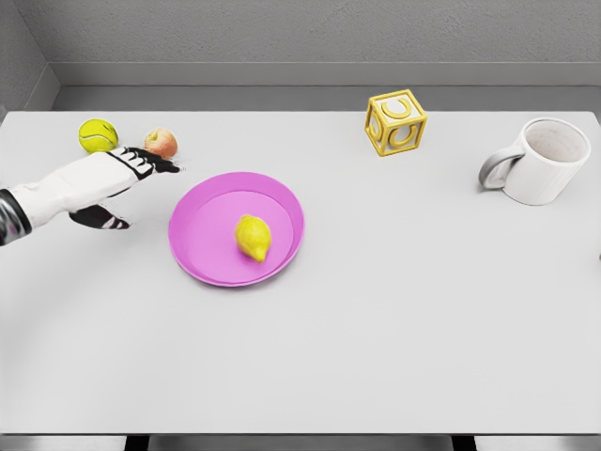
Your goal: Put the lemon on the plate with left arm
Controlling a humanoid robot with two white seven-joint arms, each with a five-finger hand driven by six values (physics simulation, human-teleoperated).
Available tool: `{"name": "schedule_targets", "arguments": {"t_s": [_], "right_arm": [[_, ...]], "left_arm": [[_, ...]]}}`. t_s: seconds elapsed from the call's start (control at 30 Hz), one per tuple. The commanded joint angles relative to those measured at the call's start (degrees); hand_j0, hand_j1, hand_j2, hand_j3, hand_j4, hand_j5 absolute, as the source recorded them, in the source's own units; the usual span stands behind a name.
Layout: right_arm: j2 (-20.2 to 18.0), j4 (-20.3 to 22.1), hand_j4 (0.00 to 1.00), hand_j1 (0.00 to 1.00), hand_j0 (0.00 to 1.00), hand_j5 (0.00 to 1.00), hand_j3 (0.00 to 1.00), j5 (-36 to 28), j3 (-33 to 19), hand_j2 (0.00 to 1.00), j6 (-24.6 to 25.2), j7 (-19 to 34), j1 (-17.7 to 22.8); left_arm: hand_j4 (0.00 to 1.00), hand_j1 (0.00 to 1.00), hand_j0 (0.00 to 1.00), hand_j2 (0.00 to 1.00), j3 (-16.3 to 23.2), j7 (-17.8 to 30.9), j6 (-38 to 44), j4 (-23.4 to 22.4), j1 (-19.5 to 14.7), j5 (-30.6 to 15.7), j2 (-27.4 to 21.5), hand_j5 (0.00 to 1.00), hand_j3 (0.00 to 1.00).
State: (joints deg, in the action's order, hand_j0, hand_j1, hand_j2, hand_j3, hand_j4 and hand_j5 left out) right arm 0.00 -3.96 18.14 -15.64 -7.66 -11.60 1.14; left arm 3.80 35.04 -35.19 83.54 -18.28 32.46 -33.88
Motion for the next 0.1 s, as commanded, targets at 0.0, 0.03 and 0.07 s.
{"name": "schedule_targets", "arguments": {"t_s": [0.0,0.03,0.07], "right_arm": [[0.00,0.00,1.00,1.00,1.00,1.00,1.00,-0.03,-0.01,1.00,0.01,0.00,-0.09],[0.00,0.00,1.00,1.00,1.00,1.00,1.00,-0.03,-0.01,1.00,0.01,0.00,0.00],[0.00,0.00,1.00,1.00,1.00,1.00,1.00,-0.03,-0.01,1.00,0.01,0.00,0.00]], "left_arm": [[1.00,1.00,1.00,1.00,-5.20,-0.04,0.19,-5.31,0.09,-0.55,-0.39,1.00,1.00],[1.00,1.00,1.00,1.00,-6.00,-0.04,0.19,-5.67,0.09,-0.64,-0.39,1.00,1.00],[1.00,1.00,1.00,1.00,-5.74,-0.04,0.19,-5.67,0.09,-0.64,-0.31,1.00,1.00]]}}
